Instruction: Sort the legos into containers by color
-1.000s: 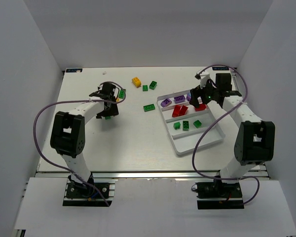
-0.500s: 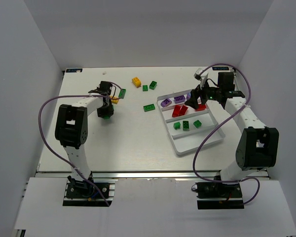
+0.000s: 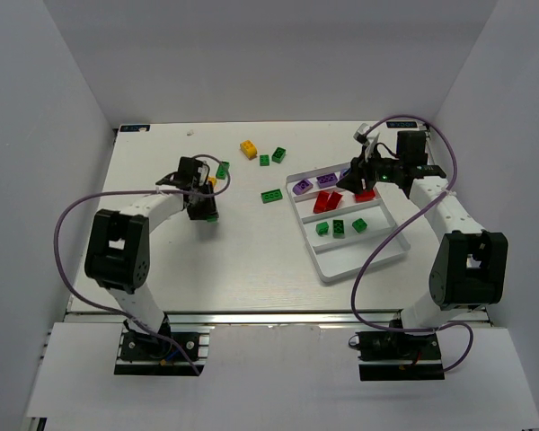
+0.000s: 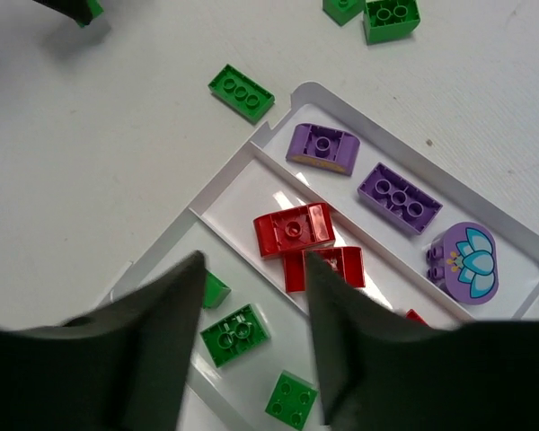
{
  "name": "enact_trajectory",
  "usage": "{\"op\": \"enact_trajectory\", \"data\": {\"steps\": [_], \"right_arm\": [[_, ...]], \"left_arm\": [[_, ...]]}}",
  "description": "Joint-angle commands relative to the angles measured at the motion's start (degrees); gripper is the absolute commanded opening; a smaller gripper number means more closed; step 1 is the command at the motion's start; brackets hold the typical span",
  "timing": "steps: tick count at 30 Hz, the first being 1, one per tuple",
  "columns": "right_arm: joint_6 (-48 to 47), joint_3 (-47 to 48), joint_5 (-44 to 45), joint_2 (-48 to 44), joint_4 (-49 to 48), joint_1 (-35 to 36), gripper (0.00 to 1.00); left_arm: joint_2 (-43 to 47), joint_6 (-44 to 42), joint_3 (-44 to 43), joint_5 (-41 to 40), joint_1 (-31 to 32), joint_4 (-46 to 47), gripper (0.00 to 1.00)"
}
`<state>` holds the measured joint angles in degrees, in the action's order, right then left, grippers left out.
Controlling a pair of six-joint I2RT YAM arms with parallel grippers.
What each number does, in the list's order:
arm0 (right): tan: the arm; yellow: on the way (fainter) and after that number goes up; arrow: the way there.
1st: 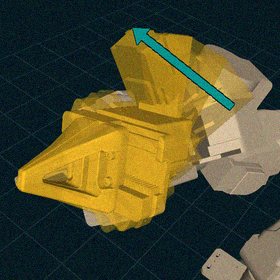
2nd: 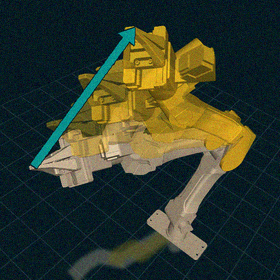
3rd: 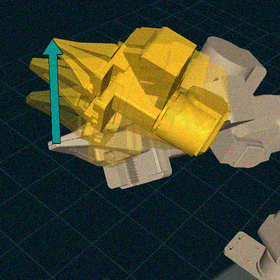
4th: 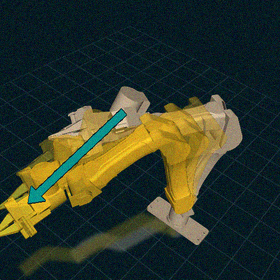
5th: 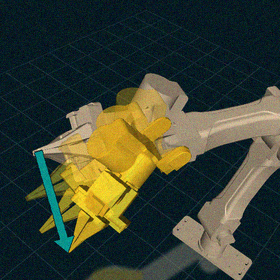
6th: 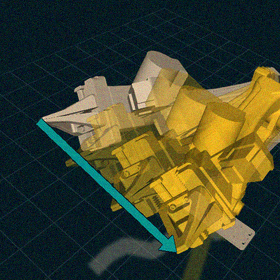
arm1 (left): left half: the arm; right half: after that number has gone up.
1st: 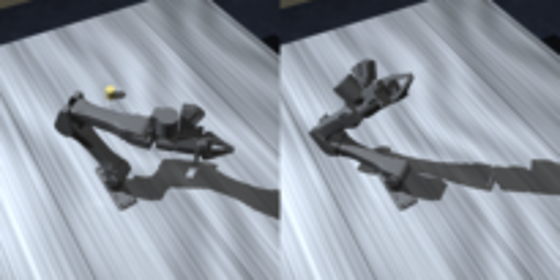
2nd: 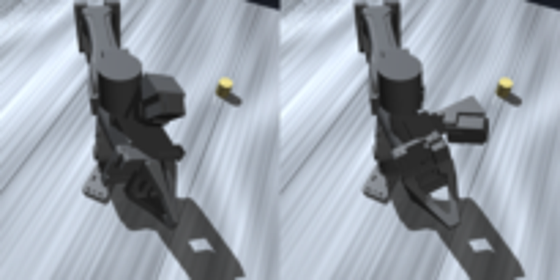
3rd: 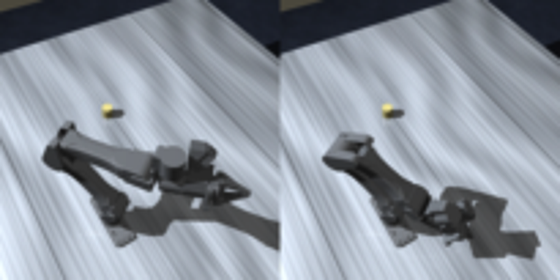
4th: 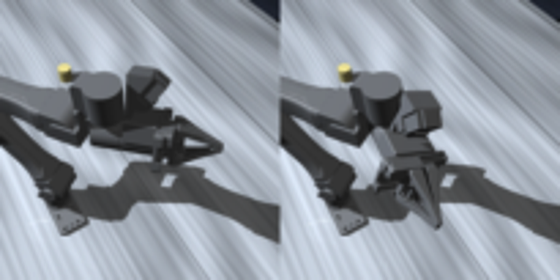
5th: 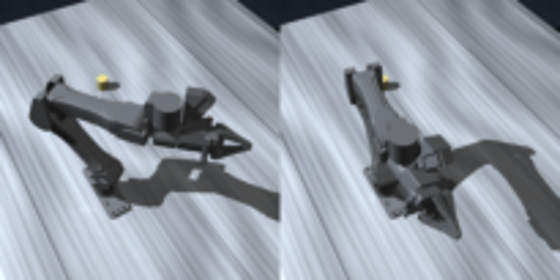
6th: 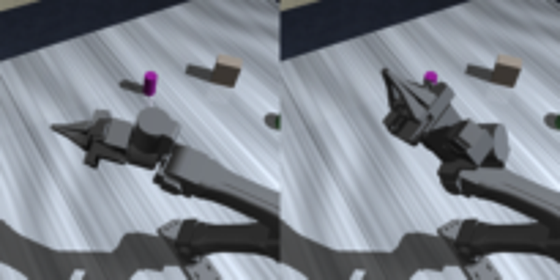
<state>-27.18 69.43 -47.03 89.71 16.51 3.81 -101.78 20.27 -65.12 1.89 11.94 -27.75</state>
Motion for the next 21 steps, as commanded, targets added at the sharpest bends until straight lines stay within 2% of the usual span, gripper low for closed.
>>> {"op": "enact_trajectory", "data": {"steps": [1, 4, 7, 10, 17, 20, 21], "right_arm": [[3.4, 1.6, -3.7, -0.5, -1.3, -0.2, 0.46], [5.5, 1.8, -4.5, -0.1, -2.0, -0.2, 0.30], [7.1, 1.9, -4.5, -0.1, -2.9, -0.2, 0.20], [8.9, 1.8, -4.0, -0.4, -3.8, -0.2, 0.15], [9.4, 1.0, -1.2, -2.3, -3.7, -0.6, 0.14], [9.4, 0.1, -0.9, -3.3, -3.6, -1.3, 0.15], [9.5, -0.2, -0.8, -3.7, -3.6, -1.6, 0.15]], "left_arm": [[8.5, 1.1, 3.0, 12.1, 5.7, 10.4, 0.10], [9.8, 2.0, 4.3, 16.1, 10.0, 16.1, 0.10], [8.9, 4.6, 3.7, 19.3, 16.0, 21.8, 0.10], [5.3, 5.7, 1.3, 21.9, 19.8, 25.1, 0.10], [-7.2, 5.1, -12.6, 25.2, 27.2, 23.4, 0.14], [-11.9, 4.7, -18.7, 26.1, 29.2, 21.5, 0.18], [-13.2, 4.5, -21.7, 26.3, 29.6, 21.0, 0.23]]}}
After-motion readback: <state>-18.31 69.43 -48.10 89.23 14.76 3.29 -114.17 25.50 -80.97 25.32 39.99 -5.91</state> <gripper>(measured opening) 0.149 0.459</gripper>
